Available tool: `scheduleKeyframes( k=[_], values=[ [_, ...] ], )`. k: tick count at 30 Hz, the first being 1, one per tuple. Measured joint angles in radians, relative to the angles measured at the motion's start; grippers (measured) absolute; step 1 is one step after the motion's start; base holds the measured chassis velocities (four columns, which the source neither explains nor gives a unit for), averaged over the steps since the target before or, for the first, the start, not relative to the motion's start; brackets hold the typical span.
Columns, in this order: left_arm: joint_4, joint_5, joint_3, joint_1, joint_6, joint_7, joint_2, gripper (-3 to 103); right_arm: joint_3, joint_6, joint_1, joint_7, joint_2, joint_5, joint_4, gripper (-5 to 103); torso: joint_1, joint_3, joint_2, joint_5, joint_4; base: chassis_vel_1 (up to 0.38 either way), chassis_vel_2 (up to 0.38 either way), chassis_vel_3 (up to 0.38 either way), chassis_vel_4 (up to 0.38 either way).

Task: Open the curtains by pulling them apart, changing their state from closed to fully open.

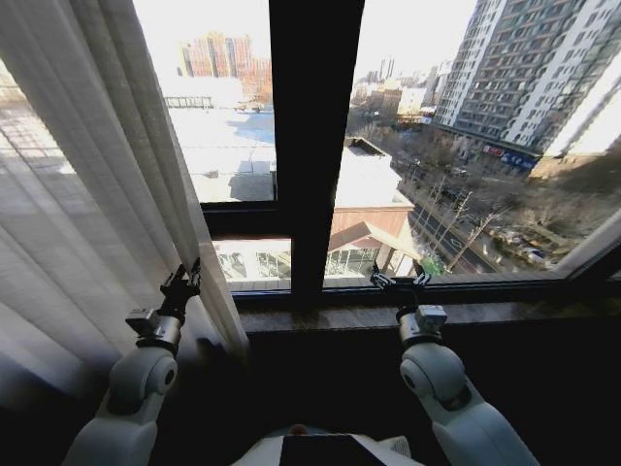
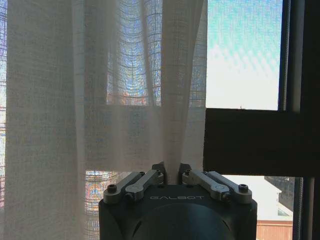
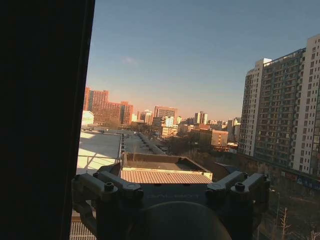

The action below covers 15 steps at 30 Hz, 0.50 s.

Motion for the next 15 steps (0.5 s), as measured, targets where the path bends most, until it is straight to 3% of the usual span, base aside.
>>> scheduleKeyframes(
  k=[2,4,15],
  values=[
    [-0.007,0.0,-0.001,0.001,0.0,0.002,-0.003,4,0.009,0.0,0.002,0.0,0.0,0.001,0.003,100,0.0,0.0,0.0,0.0,-0.0001,0.0,0.0,0.0,0.0],
    [-0.009,-0.001,-0.003,0.002,0.0,0.003,-0.003,2,0.012,0.0,0.004,0.0,0.0,0.002,0.004,100,0.0,0.0,0.0,0.0001,-0.0001,0.0,0.0,0.0,0.0],
    [-0.037,-0.005,-0.017,0.023,-0.001,0.032,-0.01,0,0.022,-0.006,0.024,-0.013,0.0,0.007,0.008,100,0.0,0.0,0.0,0.0001,0.0,0.0,0.0,0.0,0.0]
  ],
)
